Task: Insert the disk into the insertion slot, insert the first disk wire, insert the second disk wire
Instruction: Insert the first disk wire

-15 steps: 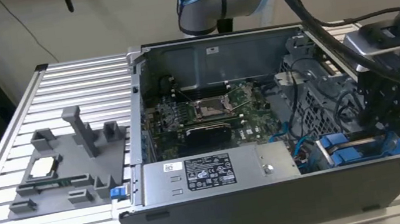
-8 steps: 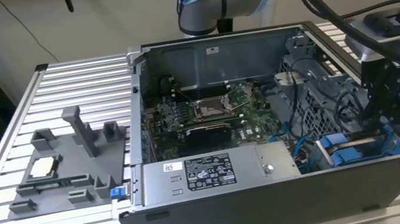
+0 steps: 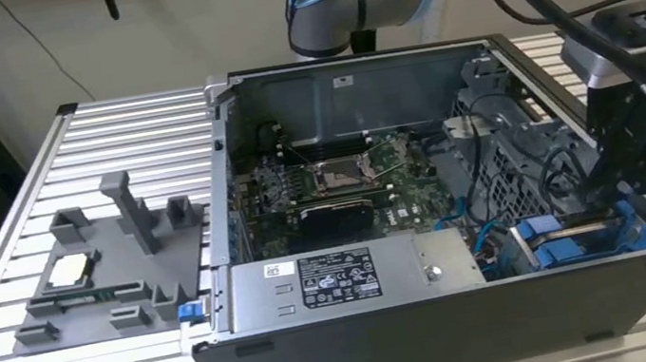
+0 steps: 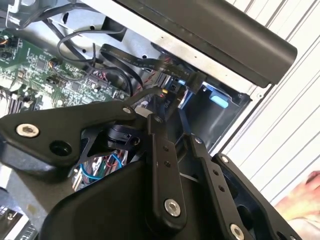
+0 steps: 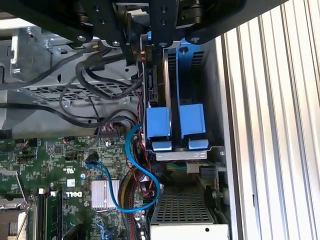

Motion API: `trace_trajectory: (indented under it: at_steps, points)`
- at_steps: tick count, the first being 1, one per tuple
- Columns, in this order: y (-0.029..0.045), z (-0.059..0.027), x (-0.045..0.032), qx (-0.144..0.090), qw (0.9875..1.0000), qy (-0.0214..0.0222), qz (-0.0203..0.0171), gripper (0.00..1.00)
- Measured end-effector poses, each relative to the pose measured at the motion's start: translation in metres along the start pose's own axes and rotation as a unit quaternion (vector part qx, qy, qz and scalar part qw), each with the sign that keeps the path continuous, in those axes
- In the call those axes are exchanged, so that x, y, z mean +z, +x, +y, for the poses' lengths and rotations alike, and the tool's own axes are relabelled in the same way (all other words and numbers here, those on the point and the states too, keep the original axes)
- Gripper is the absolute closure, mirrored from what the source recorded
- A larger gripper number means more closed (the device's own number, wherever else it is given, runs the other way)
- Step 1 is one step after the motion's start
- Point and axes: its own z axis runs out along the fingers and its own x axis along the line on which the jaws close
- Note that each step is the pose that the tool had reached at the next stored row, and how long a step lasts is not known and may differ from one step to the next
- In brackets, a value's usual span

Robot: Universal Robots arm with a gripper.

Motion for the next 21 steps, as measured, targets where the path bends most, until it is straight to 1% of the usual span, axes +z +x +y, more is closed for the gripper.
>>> trace_trajectory:
  at_steps: [6,11,13,17,21]
  points:
    - [-0.0004,-0.0012,-0.0028,0.000,1.0000,-0.0009,0.0002,0.73]
    - [-0.0008,-0.0068,-0.0030,0.000,1.0000,-0.0035,0.0004,0.73]
    - [-0.0010,-0.0089,-0.0039,0.000,1.0000,-0.0054,0.0006,0.73]
    - [-0.0016,-0.0113,-0.0089,0.001,0.9999,-0.0110,0.0009,0.73]
    - [-0.0020,-0.0123,-0.0134,0.002,0.9999,-0.0148,0.0010,0.73]
